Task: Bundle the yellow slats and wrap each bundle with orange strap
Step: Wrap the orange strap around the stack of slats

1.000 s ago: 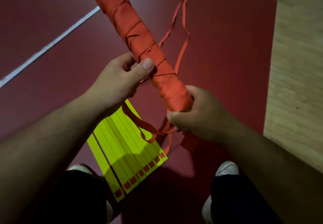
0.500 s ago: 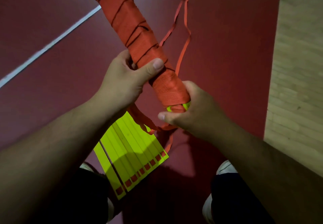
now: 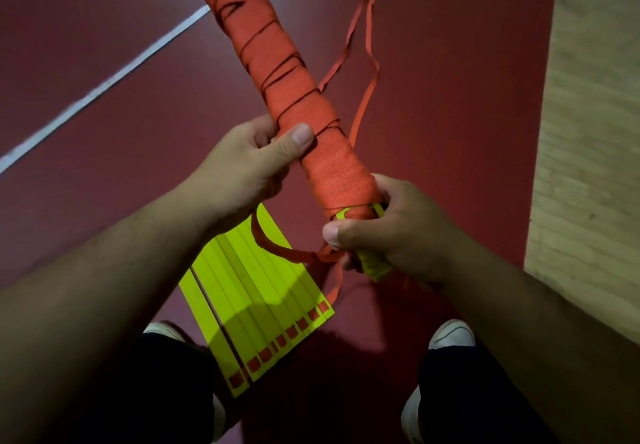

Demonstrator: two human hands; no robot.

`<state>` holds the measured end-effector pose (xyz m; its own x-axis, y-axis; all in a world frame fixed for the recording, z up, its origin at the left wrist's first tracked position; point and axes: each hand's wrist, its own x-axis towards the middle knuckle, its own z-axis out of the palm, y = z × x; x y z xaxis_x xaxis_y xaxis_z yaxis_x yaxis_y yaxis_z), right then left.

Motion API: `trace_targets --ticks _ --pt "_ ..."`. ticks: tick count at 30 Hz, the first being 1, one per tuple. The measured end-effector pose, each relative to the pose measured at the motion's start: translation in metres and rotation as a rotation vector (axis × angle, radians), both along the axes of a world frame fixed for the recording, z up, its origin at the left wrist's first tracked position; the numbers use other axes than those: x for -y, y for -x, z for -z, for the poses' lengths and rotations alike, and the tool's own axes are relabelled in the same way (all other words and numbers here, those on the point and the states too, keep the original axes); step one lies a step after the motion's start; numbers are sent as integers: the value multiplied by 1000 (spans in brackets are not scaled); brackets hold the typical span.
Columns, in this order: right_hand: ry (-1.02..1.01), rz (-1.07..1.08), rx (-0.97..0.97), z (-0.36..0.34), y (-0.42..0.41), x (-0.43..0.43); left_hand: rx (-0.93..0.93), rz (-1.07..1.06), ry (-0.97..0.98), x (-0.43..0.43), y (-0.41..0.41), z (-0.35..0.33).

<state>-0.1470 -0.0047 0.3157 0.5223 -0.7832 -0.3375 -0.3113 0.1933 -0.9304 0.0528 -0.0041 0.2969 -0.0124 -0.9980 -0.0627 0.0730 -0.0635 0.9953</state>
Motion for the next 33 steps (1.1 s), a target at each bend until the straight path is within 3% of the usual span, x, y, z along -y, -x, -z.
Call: trace_targets --ticks 4,8,10,13,19,24,27,30,33 --pt "-27 -77 -99 2 5 8 11 -43 -29 -2 4 8" --pt "273 0 -475 12 1 5 210 -196 -5 -2 12 15" --pt "321 44 -519 16 -3 -1 236 -250 3 -2 15 17" --pt "280 94 -415 15 -4 0 227 -260 56 -1 17 13" --pt "87 141 -64 7 3 7 44 -69 96 1 13 0" --pt "-93 50 211 3 5 1 -8 -6 50 5 -4 5" --pt "-255 -69 349 -2 5 -5 -151 104 54 2 -4 3" --pt "-288 -180 285 -7 6 -1 -151 99 77 -1 -4 -2" --pt "-123 -136 59 -6 4 7 -45 -12 29 -3 -3 2"
